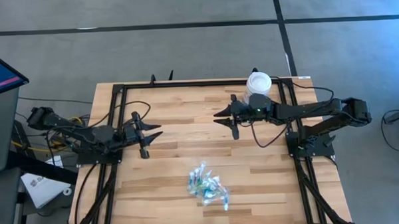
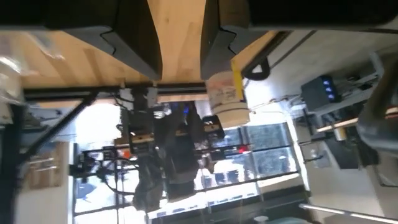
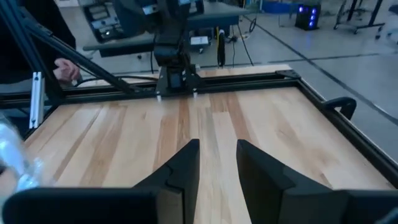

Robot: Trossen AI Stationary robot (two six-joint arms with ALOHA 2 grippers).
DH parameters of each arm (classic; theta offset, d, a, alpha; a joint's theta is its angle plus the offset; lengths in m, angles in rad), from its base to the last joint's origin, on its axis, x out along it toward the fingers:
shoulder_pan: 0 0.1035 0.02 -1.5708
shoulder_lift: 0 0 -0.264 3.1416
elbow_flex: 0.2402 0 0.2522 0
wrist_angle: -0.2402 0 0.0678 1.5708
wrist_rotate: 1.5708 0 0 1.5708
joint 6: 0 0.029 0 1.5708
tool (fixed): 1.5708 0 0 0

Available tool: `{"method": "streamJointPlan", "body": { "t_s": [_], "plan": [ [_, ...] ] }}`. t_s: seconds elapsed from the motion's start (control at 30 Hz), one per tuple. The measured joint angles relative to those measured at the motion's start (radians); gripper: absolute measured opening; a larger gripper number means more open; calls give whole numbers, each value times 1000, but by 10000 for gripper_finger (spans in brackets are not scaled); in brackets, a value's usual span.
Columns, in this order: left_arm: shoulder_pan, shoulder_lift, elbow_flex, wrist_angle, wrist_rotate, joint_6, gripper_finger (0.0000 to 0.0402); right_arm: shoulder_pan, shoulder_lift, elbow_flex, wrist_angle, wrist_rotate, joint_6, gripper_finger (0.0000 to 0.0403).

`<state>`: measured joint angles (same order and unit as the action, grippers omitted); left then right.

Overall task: Pick & Place toothbrushing station
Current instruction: Return to Home Position

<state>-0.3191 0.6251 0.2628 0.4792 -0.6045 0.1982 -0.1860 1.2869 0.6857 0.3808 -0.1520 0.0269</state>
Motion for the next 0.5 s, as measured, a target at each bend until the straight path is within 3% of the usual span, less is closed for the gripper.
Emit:
{"method": "streamJointPlan", "body": {
  "t_s": [0.23,0.5],
  "plan": [
    [39,-82,-31,-23,94,-9,104,16,-74,-127,137,-3,18,98],
    [190,-92,-31,-150,202,-103,104,15,-223,-255,207,7,26,98]
  ]
}}
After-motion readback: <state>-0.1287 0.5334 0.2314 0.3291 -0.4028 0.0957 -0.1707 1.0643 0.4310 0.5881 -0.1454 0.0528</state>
